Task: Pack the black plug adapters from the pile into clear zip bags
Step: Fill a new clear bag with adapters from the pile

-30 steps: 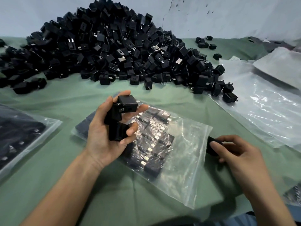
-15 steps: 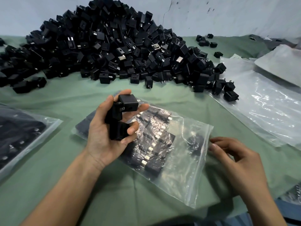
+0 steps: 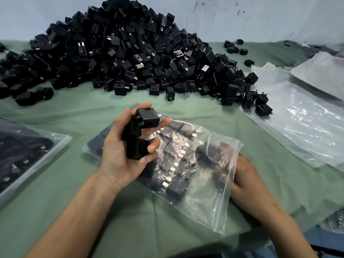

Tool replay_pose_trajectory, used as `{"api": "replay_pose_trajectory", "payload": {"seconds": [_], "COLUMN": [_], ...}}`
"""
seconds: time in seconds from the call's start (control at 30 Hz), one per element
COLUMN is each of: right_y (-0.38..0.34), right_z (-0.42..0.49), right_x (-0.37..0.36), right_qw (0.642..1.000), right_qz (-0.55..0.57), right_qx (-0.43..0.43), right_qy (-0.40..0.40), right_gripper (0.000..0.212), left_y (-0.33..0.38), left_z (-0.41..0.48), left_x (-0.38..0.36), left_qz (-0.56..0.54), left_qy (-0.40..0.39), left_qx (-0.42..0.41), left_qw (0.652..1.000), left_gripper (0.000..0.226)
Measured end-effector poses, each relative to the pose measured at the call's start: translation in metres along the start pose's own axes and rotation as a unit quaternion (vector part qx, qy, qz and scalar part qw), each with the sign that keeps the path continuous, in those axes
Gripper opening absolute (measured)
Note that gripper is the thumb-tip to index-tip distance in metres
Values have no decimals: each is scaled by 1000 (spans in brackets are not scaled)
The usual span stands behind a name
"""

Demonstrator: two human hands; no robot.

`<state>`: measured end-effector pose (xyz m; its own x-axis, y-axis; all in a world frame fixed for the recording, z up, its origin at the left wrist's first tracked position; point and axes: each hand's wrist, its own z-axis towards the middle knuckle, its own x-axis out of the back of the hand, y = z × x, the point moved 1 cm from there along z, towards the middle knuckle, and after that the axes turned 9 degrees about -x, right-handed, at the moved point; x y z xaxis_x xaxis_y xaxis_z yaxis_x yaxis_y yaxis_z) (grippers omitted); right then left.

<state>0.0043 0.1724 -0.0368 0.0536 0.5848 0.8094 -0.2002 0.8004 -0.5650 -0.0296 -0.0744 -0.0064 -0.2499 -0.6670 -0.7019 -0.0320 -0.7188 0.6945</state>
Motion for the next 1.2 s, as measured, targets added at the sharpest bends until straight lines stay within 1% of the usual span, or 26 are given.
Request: {"api": "replay_pose_trajectory", "payload": {"seconds": [0.1,0.27,0.33,0.43,0.53,0.57,0.6,0.67,0.73,0.87,0.97,1.07,1.13,1.2], "right_y": [0,-1,-1,-4,-12,-14,-16,-18,-18,-17,-17,-19,-19,-17], "right_z": [5,13,14,12,12,13,14,16,16,15,15,14,15,14], "right_x": [-3,-4,-3,-2,-5,-7,-8,-9,-11,-9,-10,-12,-12,-11], "right_qw": [998,999,1000,996,983,978,976,981,986,983,982,988,991,991], "right_qz": [-53,-33,-2,78,154,176,187,170,145,166,167,136,110,103], "right_qx": [8,-11,-21,-53,-91,-97,-96,-83,-77,-80,-86,-74,-72,-80], "right_qy": [-27,-25,-14,11,44,54,57,43,26,18,11,13,4,-19], "right_gripper": [45,45,41,23,41,42,37,27,26,26,21,19,24,34], "left_y": [0,0,0,0,0,0,0,0,0,0,0,-1,0,0], "left_z": [0,0,0,0,0,0,0,0,0,0,0,1,1,0], "left_x": [0,0,-1,-1,-1,-2,-2,-2,-1,-1,-2,-2,-2,-2], "left_qz": [3,3,2,3,5,6,7,7,6,5,6,3,3,3], "left_qy": [0,2,3,5,6,7,7,8,6,4,6,6,6,5], "left_qx": [-1,-3,-2,-3,-4,-4,-3,-4,-5,-3,-3,-1,-2,-2], "left_qw": [1000,1000,1000,1000,1000,1000,1000,1000,1000,1000,1000,1000,1000,1000], "left_gripper": [53,51,49,48,50,50,50,50,51,50,47,47,47,47]}}
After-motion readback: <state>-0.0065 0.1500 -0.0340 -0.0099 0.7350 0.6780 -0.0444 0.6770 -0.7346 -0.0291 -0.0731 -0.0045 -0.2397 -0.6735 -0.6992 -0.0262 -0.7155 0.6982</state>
